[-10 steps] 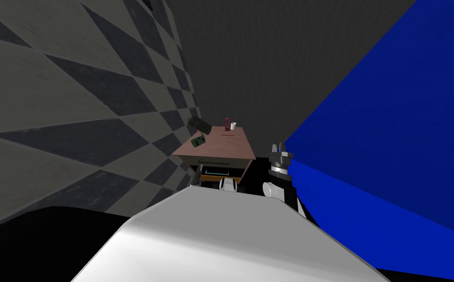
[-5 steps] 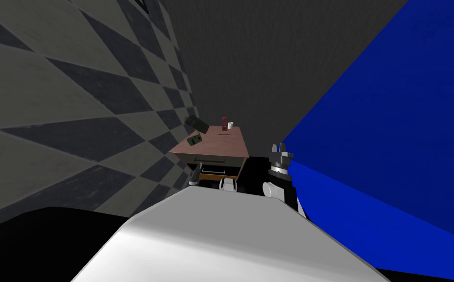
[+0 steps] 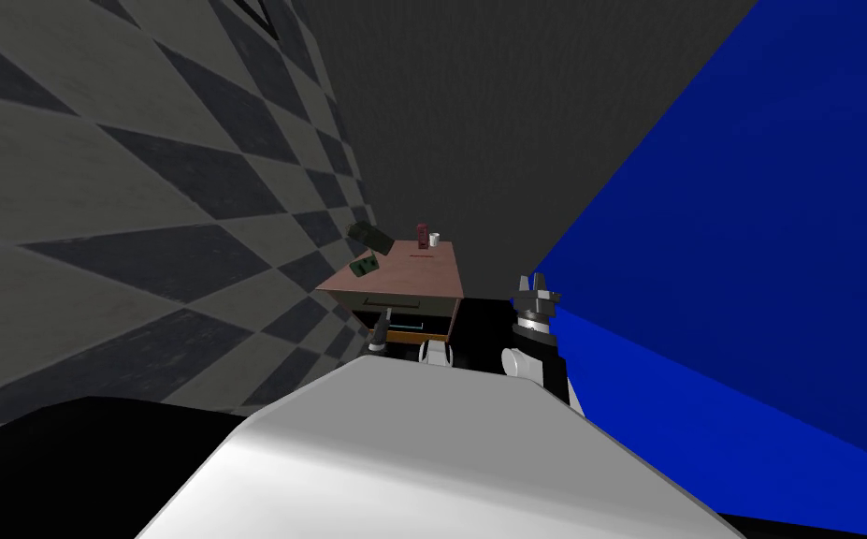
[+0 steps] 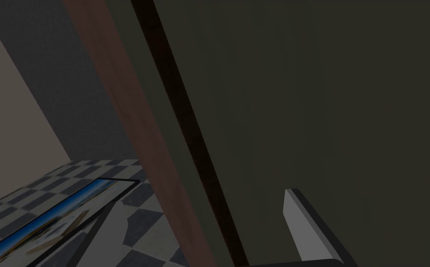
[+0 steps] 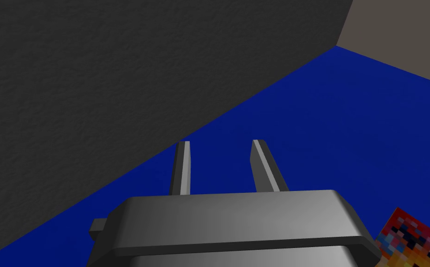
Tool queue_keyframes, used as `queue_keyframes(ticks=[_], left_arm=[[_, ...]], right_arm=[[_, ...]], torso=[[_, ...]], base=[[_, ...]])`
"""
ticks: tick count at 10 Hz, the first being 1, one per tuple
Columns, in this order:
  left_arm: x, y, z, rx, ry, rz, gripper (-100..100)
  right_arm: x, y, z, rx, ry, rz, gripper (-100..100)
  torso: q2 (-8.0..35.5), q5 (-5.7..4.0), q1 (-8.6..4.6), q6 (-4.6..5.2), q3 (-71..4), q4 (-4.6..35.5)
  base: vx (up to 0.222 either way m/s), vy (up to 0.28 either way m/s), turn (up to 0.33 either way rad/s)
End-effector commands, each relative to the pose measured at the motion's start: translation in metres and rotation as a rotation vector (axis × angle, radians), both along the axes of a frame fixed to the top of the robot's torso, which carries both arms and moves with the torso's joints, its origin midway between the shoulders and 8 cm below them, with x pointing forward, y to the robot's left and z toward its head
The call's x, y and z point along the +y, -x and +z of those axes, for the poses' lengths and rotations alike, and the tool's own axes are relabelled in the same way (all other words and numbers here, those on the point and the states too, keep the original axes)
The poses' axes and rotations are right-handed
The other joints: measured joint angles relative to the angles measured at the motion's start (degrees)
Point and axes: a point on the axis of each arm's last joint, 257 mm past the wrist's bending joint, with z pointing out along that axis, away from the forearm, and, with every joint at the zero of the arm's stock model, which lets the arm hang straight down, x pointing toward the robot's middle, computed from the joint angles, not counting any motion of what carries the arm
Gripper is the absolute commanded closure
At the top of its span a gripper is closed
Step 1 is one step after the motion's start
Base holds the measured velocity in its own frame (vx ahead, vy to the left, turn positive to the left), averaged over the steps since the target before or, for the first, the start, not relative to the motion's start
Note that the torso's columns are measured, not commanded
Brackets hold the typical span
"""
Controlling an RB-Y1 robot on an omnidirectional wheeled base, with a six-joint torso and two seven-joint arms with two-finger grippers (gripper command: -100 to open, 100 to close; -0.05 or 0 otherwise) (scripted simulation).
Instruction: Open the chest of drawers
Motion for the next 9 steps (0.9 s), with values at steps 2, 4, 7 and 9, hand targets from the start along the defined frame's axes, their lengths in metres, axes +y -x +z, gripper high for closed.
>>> queue_keyframes(ticks=[2,4,7,9], left_arm=[[-0.024,-0.003,0.002,-0.016,0.087,0.02,-100],[-0.025,-0.003,0.002,-0.017,0.091,0.021,-100],[-0.024,-0.029,0.013,-0.017,0.093,0.016,-100],[-0.024,-0.044,0.02,-0.016,0.093,0.013,-100]], right_arm=[[0.0,0.0,0.0,0.0,0.0,0.0,0],[0.0,0.0,0.0,0.0,0.0,0.0,0],[0.0,0.0,0.0,0.0,0.0,0.0,0],[0.0,0.0,0.0,0.0,0.0,0.0,0]], torso=[[0.1,-0.06,-0.21,0.01,0.07,0.03],[0.09,-0.07,-0.25,0.01,0.06,0.03],[0.11,-0.06,-0.21,0.01,0.07,0.03],[0.11,-0.06,-0.24,0.01,0.08,0.03]], base=[[-0.003,-0.008,0.001],[-0.003,-0.008,0.0],[-0.027,-0.006,0.015],[-0.047,-0.012,0.02]])
